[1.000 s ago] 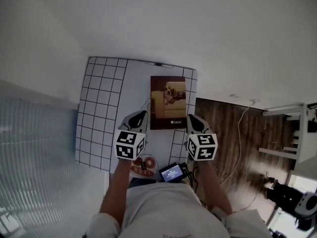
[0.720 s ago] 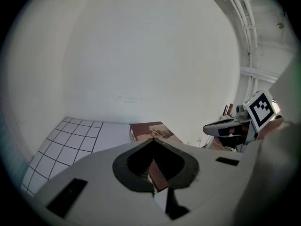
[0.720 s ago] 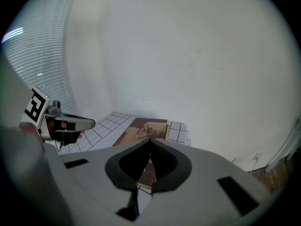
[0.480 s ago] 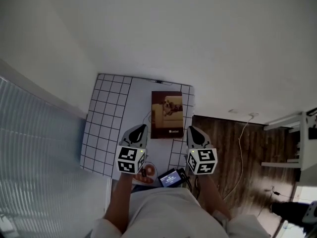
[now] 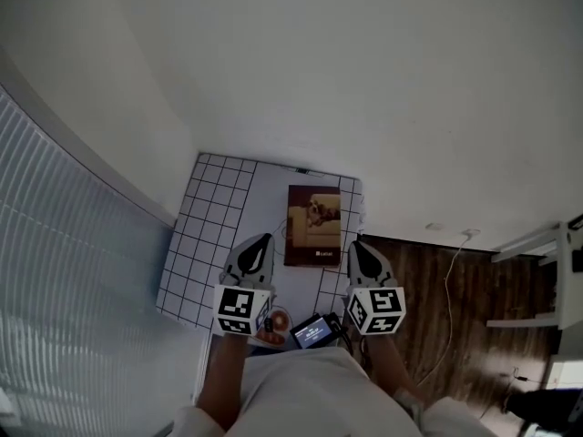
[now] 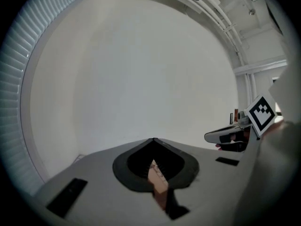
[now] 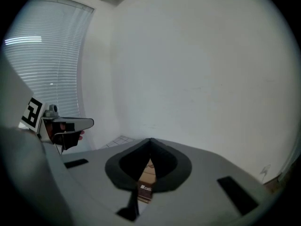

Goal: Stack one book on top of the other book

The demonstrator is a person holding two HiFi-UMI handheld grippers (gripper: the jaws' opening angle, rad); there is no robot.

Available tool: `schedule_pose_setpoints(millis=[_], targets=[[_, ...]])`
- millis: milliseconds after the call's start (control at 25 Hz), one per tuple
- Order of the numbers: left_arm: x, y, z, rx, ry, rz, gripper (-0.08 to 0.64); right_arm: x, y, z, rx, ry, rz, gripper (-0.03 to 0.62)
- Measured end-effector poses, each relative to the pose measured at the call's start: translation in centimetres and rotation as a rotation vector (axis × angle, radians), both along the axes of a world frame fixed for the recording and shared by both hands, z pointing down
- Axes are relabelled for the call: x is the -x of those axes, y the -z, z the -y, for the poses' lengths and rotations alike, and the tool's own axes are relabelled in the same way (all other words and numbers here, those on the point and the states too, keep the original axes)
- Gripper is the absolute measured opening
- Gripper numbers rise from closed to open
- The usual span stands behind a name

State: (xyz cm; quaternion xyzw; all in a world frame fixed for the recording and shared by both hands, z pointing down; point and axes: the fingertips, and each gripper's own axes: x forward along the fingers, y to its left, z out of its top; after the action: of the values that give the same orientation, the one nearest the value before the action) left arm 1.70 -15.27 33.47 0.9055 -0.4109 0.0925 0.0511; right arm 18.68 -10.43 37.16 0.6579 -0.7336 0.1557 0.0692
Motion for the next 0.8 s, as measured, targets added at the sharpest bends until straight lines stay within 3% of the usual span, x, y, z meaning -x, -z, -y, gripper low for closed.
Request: schedule_pose_setpoints(millis=[360, 800], targets=[[1.0, 2.6, -1.0, -0.092, 0.052, -0.017, 0.008, 0.5, 2.0, -1.0, -0.068, 0.036, -0.01, 0.008], [1.9, 3.1, -2.1, -0.117, 0.085, 0.002, 0.009, 0.8, 3.2, -1.0, -0.097, 0.054, -0.023, 0.008]])
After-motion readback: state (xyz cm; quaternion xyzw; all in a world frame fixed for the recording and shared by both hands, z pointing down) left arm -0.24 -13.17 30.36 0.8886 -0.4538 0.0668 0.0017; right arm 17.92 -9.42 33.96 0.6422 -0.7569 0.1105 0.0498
